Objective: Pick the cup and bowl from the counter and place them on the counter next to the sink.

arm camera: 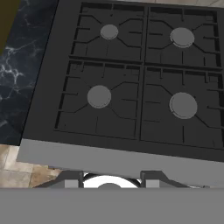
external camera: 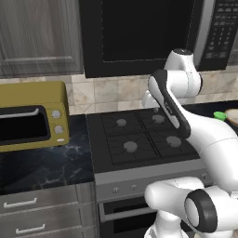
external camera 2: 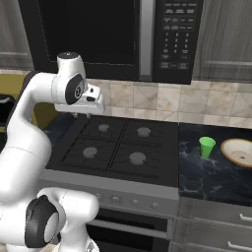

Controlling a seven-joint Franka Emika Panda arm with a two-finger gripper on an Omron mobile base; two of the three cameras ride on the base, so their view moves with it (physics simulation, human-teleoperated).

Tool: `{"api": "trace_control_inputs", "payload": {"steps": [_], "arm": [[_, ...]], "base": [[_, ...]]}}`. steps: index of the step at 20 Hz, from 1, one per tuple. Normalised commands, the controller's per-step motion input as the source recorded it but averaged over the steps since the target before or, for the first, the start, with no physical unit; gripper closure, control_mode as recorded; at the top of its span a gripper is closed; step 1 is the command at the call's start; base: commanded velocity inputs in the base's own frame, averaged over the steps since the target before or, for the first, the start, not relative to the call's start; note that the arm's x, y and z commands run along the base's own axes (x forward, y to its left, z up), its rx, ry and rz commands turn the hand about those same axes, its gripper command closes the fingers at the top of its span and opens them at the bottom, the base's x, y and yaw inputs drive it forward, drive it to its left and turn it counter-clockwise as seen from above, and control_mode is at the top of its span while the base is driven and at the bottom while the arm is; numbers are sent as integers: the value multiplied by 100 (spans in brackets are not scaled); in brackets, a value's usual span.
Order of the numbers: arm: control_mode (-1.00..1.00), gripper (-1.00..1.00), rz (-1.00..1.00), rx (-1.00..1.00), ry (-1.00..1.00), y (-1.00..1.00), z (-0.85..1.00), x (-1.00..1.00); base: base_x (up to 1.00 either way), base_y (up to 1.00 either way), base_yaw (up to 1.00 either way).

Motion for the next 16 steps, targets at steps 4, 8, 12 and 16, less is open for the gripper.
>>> {"api": "trace_control_inputs", "payload": {"steps": [4, 8, 12, 16], "arm": [[-100, -100, 0, 0, 0, 1, 0, 7], [-100, -100, 0, 0, 2, 0, -12, 0], [-100, -100, 0, 0, 1, -1, -23, -5], [-100, -100, -2, 0, 0, -30, -42, -7]], "base": [[0, 0, 0], [0, 0, 0], [0, 0, 0], [0, 0, 0]]}}
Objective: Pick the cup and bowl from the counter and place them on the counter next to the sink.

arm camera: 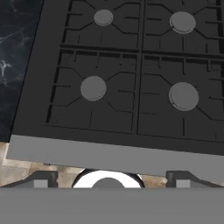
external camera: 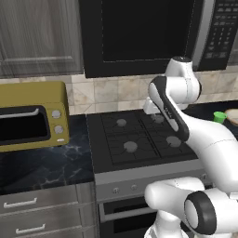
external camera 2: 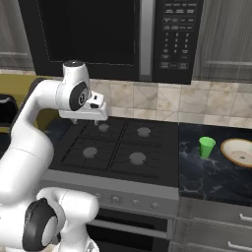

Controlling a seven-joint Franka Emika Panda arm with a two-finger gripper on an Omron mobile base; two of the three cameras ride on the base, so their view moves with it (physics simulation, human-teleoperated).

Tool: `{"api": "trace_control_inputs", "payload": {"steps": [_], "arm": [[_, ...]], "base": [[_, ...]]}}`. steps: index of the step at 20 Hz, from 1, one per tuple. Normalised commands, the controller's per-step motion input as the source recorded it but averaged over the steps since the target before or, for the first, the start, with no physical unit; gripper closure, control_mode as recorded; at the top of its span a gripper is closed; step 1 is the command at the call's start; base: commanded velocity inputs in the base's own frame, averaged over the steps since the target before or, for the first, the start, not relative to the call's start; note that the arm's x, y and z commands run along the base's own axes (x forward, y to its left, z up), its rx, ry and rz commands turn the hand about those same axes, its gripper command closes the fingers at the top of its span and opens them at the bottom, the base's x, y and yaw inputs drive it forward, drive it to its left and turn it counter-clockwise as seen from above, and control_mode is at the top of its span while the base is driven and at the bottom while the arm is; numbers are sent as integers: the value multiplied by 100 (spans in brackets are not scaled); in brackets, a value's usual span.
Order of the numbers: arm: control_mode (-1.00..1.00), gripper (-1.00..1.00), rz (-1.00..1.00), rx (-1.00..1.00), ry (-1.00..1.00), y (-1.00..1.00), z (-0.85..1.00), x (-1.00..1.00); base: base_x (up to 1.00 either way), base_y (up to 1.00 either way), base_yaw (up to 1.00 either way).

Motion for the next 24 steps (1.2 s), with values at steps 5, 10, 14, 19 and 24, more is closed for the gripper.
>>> {"api": "trace_control_inputs", "payload": {"steps": [5, 10, 14, 19, 24], "arm": [[-100, -100, -5, -2, 1, -84, -18, -22], [-100, -100, -7, -4, 1, -94, -4, -19], [-100, -100, -4, -9, 7, -89, 0, -1], [-100, -100, -3, -7, 8, -94, 0, 3], [-100, -100, -2, 0, 0, -100, 0, 23]], "base": [[0, 0, 0], [0, 0, 0], [0, 0, 0], [0, 0, 0], [0, 0, 0]]}}
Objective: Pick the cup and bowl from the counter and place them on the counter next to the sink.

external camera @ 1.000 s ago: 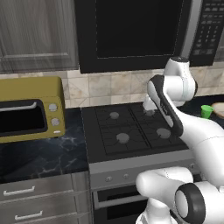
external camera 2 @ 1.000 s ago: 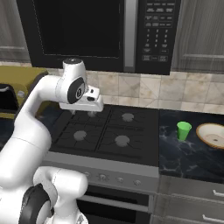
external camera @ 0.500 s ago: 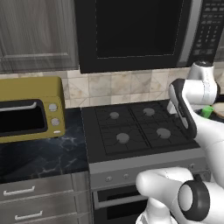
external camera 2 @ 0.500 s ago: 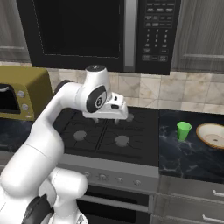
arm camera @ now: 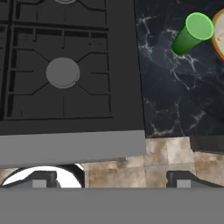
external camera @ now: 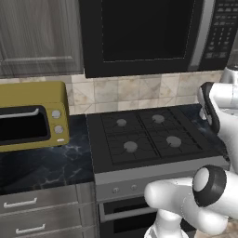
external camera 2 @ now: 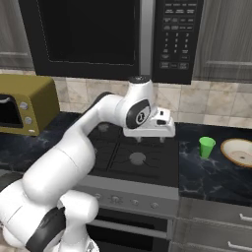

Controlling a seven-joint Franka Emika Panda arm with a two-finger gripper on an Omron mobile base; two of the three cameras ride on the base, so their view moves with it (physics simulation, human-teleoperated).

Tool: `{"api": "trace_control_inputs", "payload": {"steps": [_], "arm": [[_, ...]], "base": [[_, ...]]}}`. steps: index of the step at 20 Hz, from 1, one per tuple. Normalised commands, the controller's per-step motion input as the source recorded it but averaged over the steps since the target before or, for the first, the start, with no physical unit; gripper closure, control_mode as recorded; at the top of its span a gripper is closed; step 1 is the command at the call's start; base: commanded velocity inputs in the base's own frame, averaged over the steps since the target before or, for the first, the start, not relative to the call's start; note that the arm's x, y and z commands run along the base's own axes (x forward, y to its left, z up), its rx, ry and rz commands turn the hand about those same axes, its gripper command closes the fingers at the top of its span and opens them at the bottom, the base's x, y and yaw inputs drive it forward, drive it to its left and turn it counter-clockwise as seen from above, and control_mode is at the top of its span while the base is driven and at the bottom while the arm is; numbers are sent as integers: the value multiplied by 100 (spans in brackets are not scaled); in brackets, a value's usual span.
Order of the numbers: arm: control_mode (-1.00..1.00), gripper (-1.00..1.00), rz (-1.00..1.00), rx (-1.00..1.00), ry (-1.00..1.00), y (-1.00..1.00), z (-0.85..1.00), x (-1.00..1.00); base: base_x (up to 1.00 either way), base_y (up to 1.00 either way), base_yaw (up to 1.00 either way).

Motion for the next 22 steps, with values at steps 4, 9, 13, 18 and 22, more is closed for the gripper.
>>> {"api": "trace_control_inputs", "payload": {"steps": [4, 9, 13, 18, 22], "arm": [[-100, -100, -9, 3, -2, -97, 0, 9], [-100, -100, -10, 6, -7, -72, 0, 9], [-100, -100, -1, 1, -6, -19, 0, 25], [-100, -100, 0, 0, -3, 0, 0, 51], [-100, -100, 0, 0, -5, 0, -10, 52]], "base": [[0, 0, 0], [0, 0, 0], [0, 0, 0], [0, 0, 0], [0, 0, 0]]}}
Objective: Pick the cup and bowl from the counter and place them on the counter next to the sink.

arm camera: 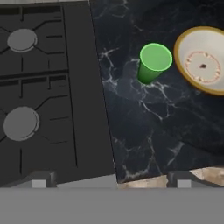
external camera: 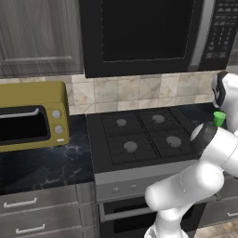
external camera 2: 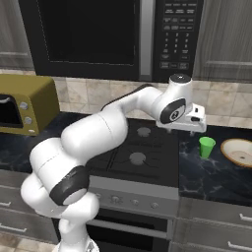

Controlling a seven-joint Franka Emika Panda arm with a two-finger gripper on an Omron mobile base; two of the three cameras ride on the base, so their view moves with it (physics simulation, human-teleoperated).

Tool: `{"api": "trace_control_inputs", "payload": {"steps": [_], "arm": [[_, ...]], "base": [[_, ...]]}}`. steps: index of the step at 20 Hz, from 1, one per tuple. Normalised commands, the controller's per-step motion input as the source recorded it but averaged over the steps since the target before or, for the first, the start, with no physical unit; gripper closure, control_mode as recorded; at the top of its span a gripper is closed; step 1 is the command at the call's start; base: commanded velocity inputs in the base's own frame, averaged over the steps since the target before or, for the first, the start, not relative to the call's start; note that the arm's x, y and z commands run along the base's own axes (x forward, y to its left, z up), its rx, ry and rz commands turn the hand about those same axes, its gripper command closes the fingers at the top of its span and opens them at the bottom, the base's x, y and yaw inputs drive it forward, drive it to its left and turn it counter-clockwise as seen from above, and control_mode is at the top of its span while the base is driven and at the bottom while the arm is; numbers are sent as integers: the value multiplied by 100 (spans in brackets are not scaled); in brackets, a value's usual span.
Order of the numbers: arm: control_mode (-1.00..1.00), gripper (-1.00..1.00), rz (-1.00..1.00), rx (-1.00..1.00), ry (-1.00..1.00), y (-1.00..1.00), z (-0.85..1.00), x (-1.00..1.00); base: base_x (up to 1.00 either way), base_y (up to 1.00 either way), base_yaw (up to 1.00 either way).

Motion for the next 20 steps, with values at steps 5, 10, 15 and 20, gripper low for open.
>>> {"api": "trace_control_inputs", "payload": {"steps": [5, 10, 15, 20], "arm": [[-100, -100, 0, 0, -5, -5, -24, 53], [-100, -100, 0, 0, 0, -45, -18, 25], [-100, -100, 0, 0, 0, -51, -22, 22], [-100, -100, 6, 0, 0, -19, -6, 29]], "base": [[0, 0, 0], [0, 0, 0], [0, 0, 0], [0, 0, 0]]}}
